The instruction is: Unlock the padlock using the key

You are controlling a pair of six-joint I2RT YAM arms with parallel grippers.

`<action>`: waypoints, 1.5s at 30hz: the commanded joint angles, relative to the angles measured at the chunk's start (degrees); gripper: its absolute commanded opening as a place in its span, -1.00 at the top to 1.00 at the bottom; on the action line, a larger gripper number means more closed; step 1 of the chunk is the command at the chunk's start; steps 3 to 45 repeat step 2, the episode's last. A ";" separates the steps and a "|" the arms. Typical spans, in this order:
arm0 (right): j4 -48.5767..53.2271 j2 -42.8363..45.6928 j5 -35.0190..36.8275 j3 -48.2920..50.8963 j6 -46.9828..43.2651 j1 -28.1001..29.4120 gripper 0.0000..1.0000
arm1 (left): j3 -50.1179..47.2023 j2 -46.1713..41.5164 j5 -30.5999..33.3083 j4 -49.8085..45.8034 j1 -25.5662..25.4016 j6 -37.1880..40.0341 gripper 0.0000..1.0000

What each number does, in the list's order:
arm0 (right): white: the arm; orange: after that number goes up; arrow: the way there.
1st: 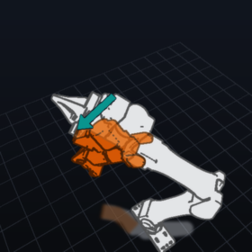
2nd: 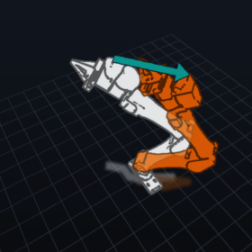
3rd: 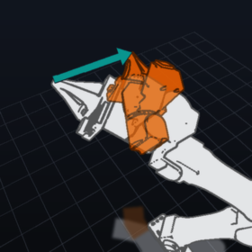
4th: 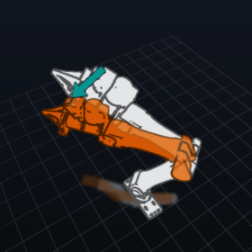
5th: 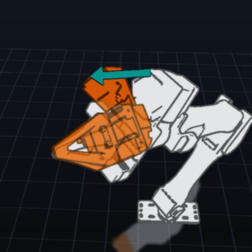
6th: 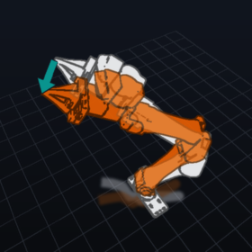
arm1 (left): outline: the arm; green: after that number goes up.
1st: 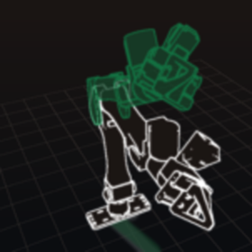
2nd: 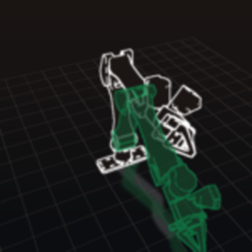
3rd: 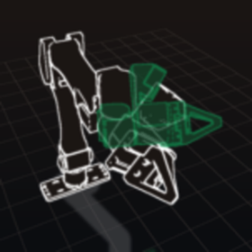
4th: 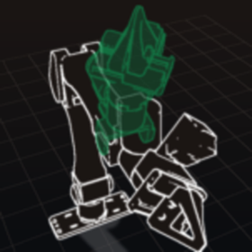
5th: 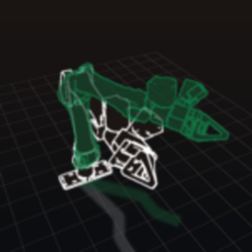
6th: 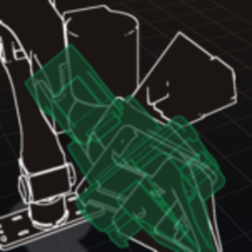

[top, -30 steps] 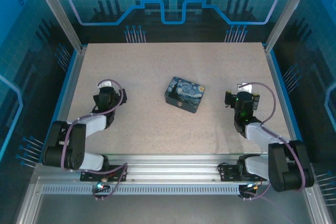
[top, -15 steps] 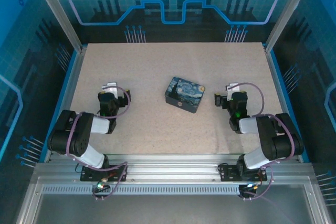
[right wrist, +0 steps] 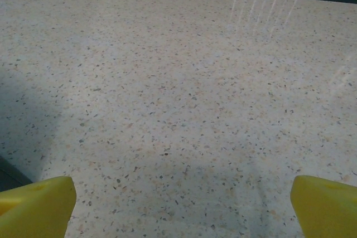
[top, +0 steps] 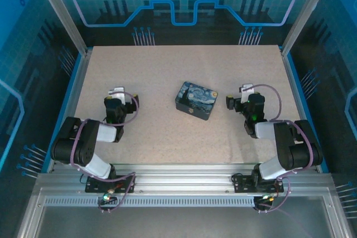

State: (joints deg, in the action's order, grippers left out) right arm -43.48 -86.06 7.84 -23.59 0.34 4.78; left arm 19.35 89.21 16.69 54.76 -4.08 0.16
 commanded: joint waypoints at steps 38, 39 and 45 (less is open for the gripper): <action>-0.02 -0.16 -1.77 -1.15 -0.34 -0.78 -1.00 | 1.08 0.00 0.43 1.67 -0.32 0.71 -0.98; -0.02 -0.16 -1.77 -1.15 -0.34 -0.78 -1.00 | 1.08 0.00 0.43 1.67 -0.32 0.71 -0.98; -0.02 -0.16 -1.77 -1.15 -0.34 -0.78 -1.00 | 1.08 0.00 0.43 1.67 -0.32 0.71 -0.98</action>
